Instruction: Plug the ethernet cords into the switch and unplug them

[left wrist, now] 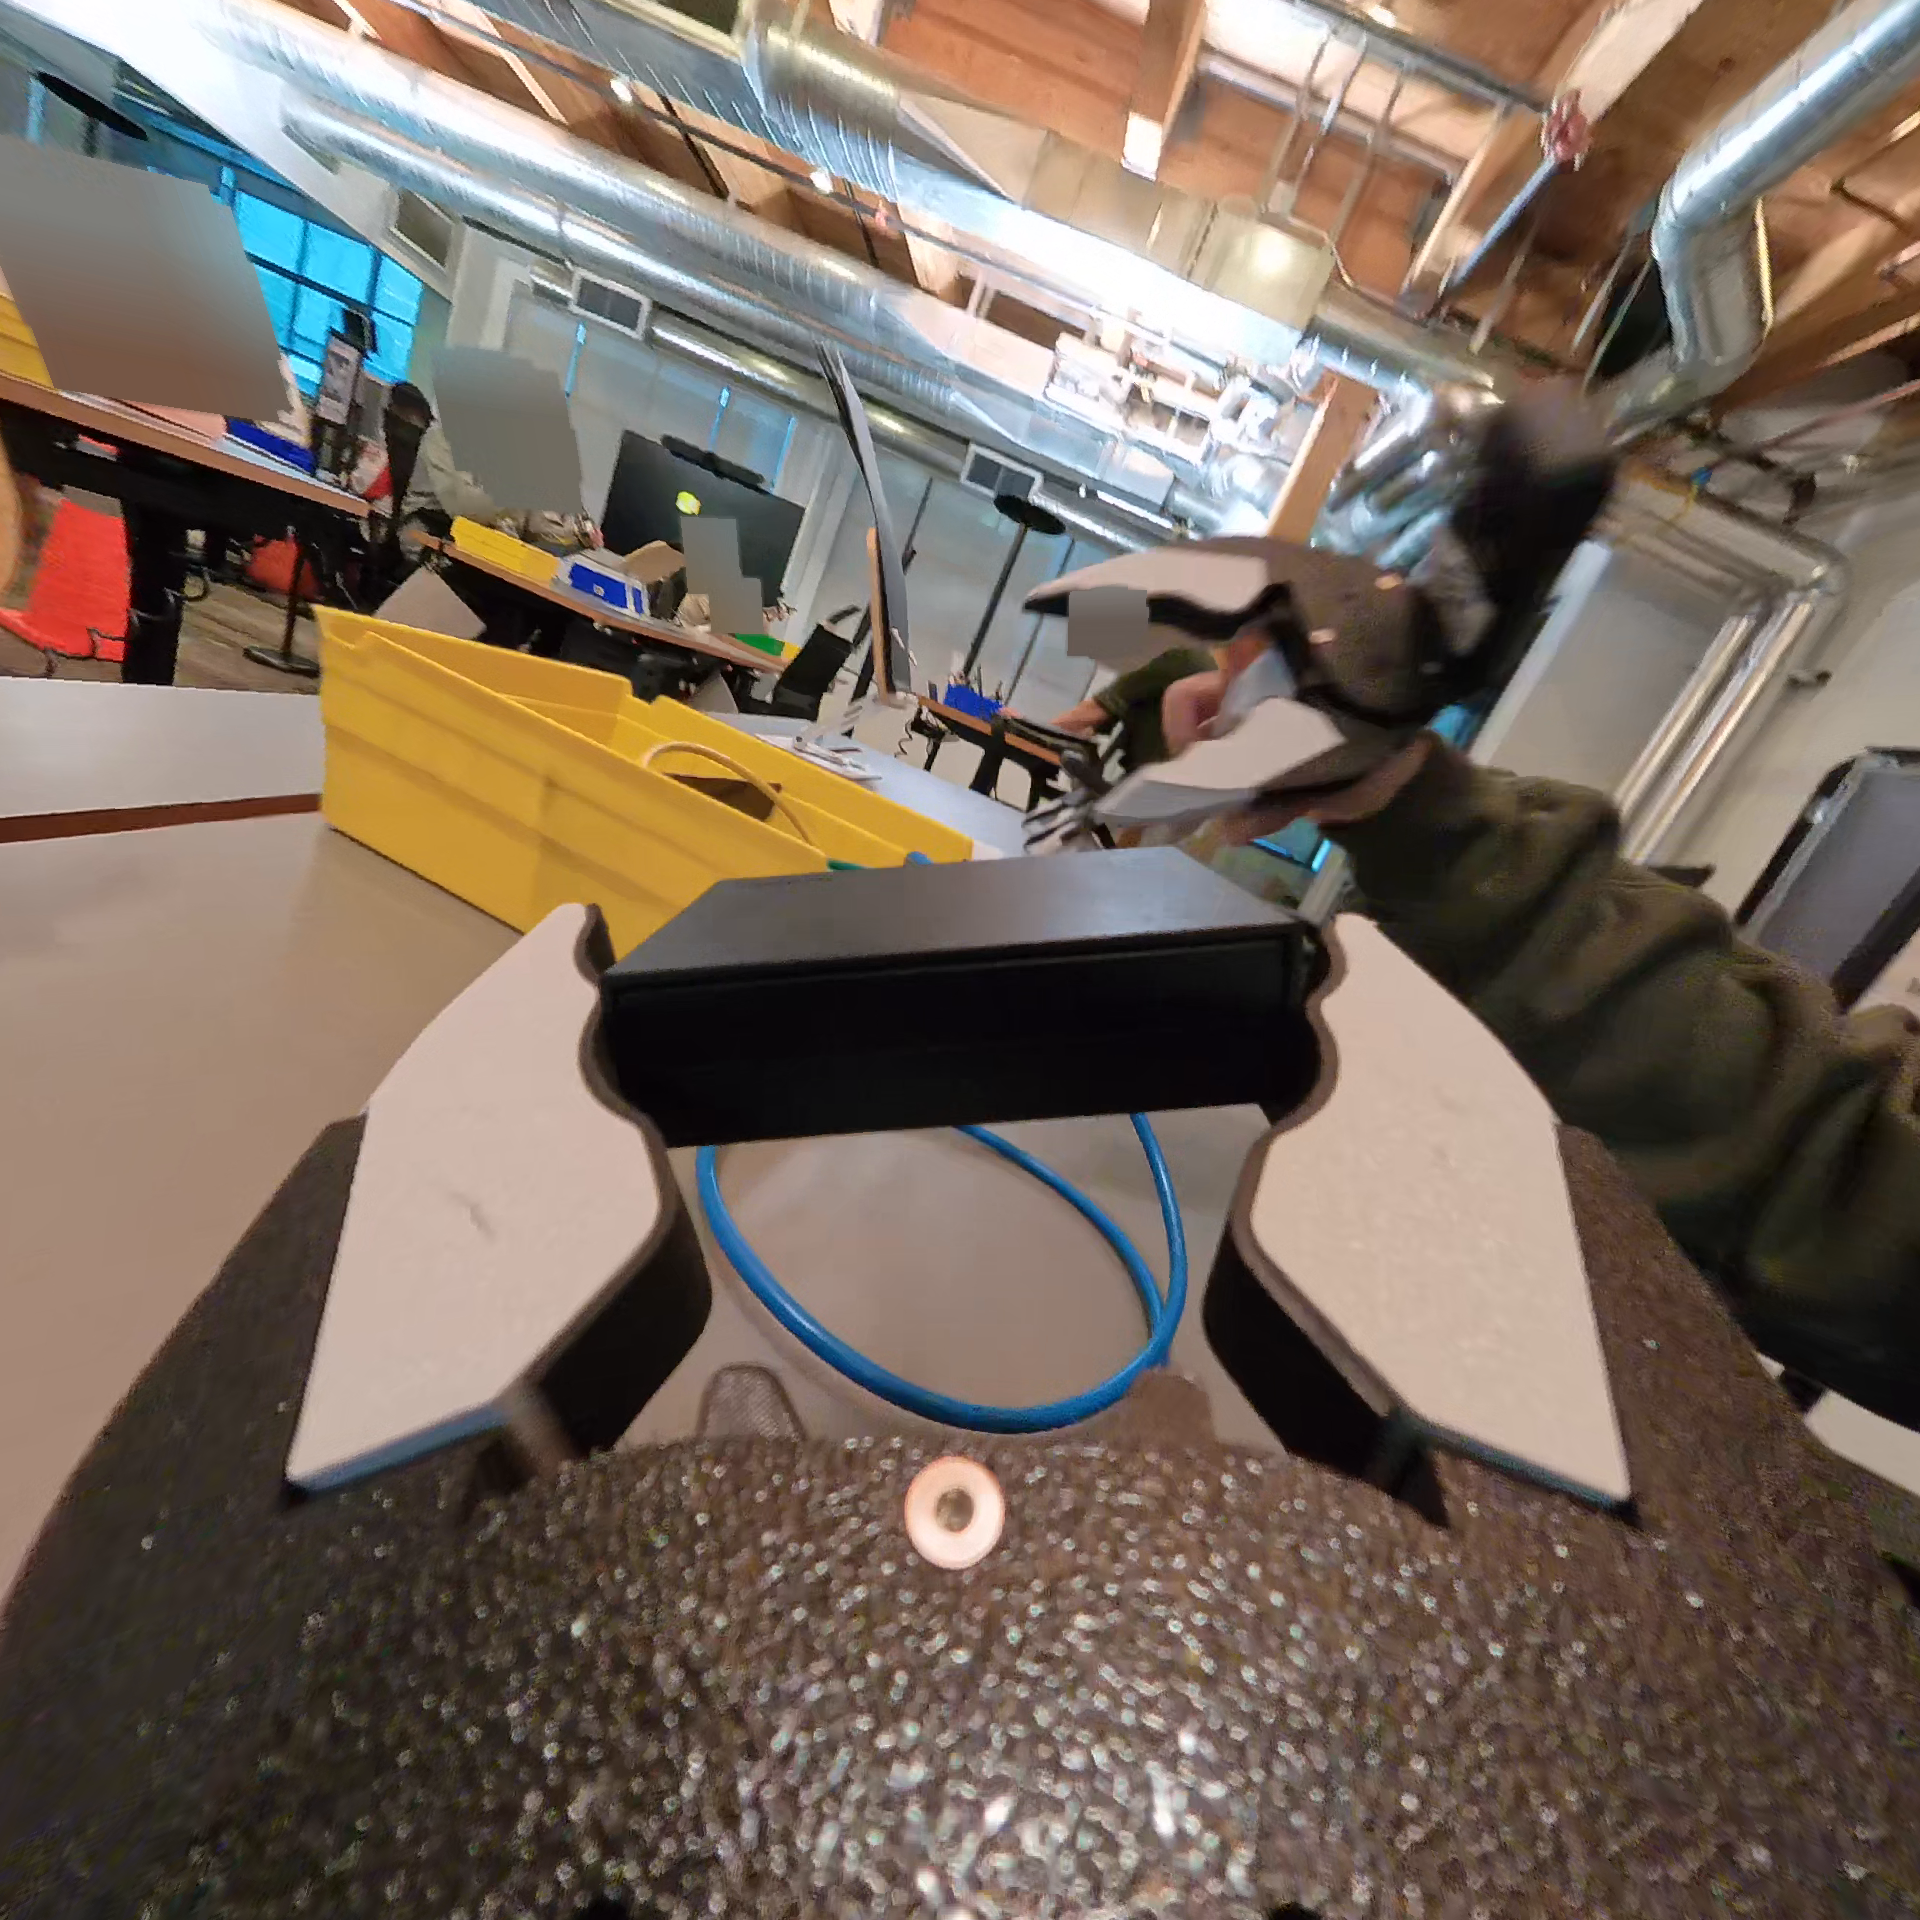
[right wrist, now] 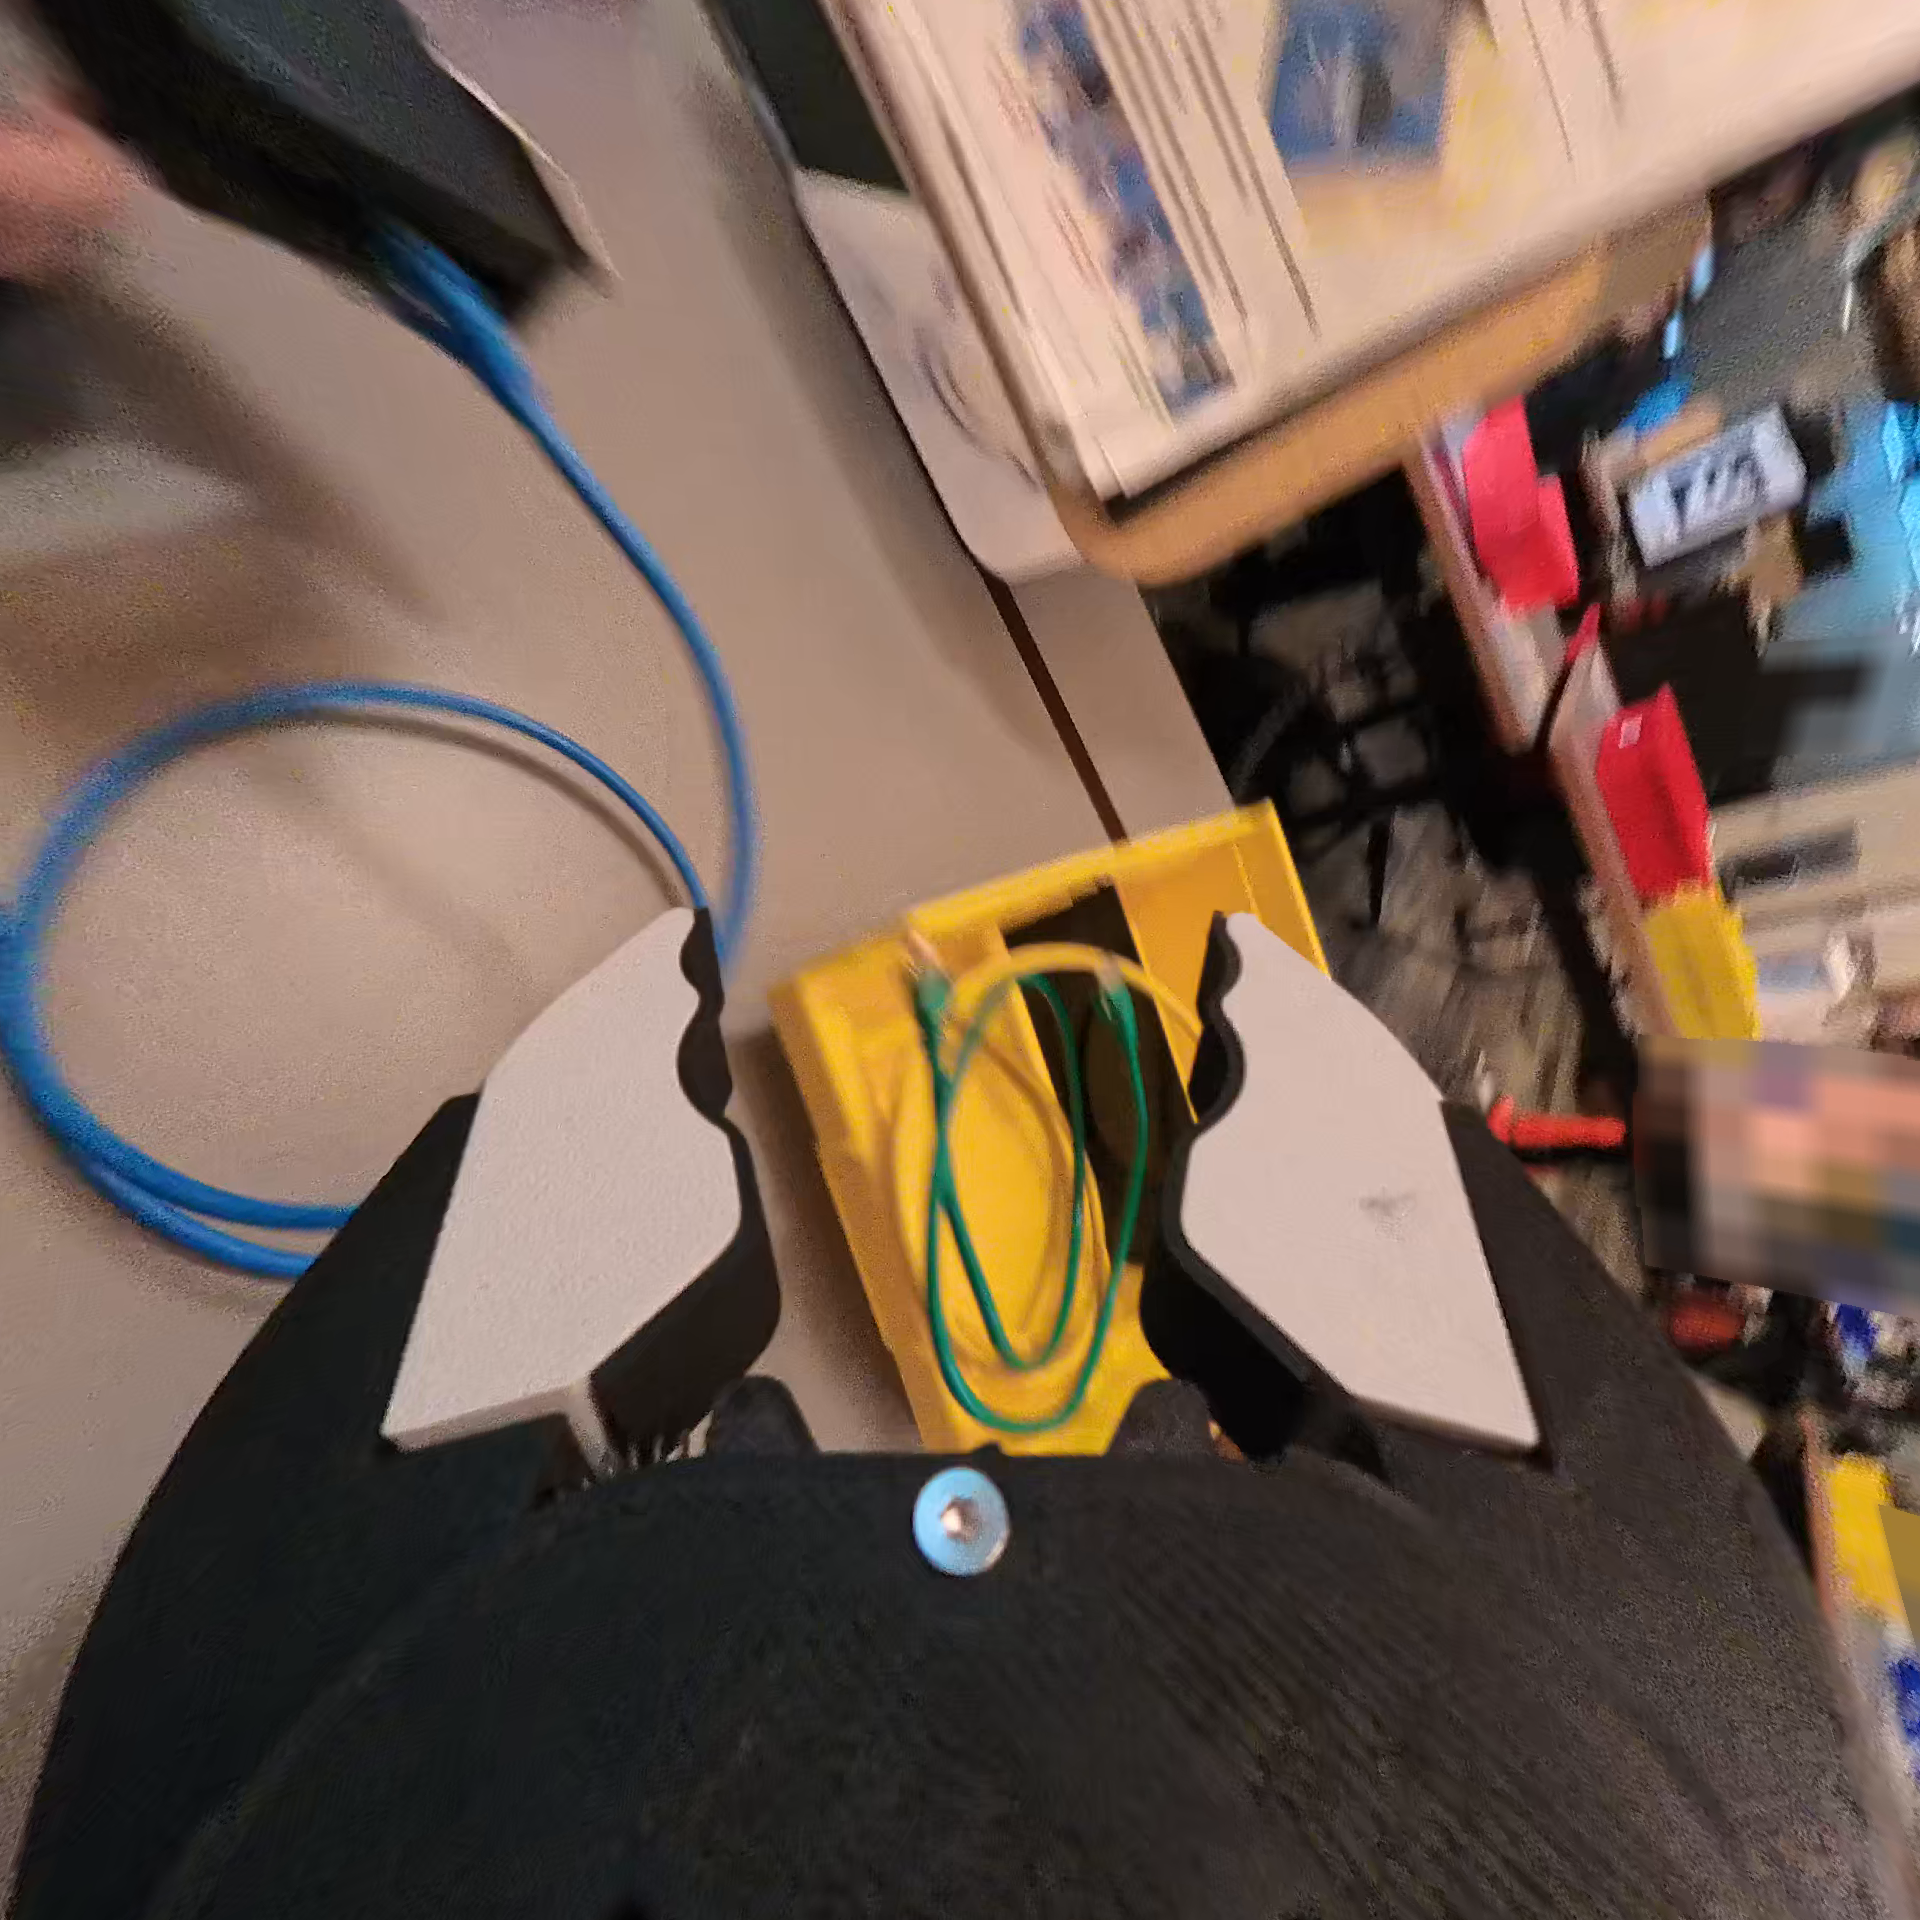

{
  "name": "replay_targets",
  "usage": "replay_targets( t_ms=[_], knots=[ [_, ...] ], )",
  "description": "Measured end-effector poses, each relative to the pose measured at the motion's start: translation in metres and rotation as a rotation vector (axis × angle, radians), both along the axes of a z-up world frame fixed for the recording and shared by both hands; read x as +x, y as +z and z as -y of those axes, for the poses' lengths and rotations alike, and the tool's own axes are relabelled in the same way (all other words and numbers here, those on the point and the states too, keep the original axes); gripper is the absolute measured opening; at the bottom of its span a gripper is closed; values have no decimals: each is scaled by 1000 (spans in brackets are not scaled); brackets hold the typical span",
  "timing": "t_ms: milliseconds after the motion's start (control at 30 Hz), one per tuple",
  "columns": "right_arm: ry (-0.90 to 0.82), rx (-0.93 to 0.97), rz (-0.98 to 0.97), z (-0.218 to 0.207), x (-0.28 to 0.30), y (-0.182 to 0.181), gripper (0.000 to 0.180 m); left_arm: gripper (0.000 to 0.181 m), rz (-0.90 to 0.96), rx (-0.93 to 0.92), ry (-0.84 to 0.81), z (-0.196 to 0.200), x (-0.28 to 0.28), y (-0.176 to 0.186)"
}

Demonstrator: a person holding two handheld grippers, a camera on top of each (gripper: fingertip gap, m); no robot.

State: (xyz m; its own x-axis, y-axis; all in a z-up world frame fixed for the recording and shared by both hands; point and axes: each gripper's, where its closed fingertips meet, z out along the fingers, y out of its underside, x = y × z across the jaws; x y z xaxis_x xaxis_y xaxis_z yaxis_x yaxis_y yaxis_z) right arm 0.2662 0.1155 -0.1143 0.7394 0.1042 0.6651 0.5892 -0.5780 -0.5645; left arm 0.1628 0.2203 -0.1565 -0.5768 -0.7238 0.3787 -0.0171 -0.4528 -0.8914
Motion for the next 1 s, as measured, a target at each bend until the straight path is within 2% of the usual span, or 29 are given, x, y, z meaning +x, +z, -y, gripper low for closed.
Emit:
replay_targets(
  t_ms=[133, 200, 267, 333, 400, 533, 833, 1000],
  knots=[
    [138, 90, 262, -34, -84, -17, 64, 121, 4, 31, -73, 18, -3, 0],
    [122, 86, 418, -46, -95, -36, 58, 121, 14, 46, -110, 25, -5, 1],
    [95, 113, 456, -54, -98, -50, 57, 121, 36, 64, -157, 34, -10, 4],
    [70, 195, 455, -59, -100, -50, 49, 121, 55, 89, -206, 44, -15, 6],
    [125, 243, 470, -61, -113, -48, 18, 121, 63, 118, -249, 55, -19, 5],
    [153, 180, 544, -53, -117, -46, 16, 121, 69, 169, -289, 65, -23, 3],
    [320, -145, 809, -37, -109, -48, 15, 122, -64, 380, -277, 83, -15, -28],
    [352, -202, 829, -40, -107, -52, 14, 123, -83, 440, -240, 81, -12, -35]
  ],
)
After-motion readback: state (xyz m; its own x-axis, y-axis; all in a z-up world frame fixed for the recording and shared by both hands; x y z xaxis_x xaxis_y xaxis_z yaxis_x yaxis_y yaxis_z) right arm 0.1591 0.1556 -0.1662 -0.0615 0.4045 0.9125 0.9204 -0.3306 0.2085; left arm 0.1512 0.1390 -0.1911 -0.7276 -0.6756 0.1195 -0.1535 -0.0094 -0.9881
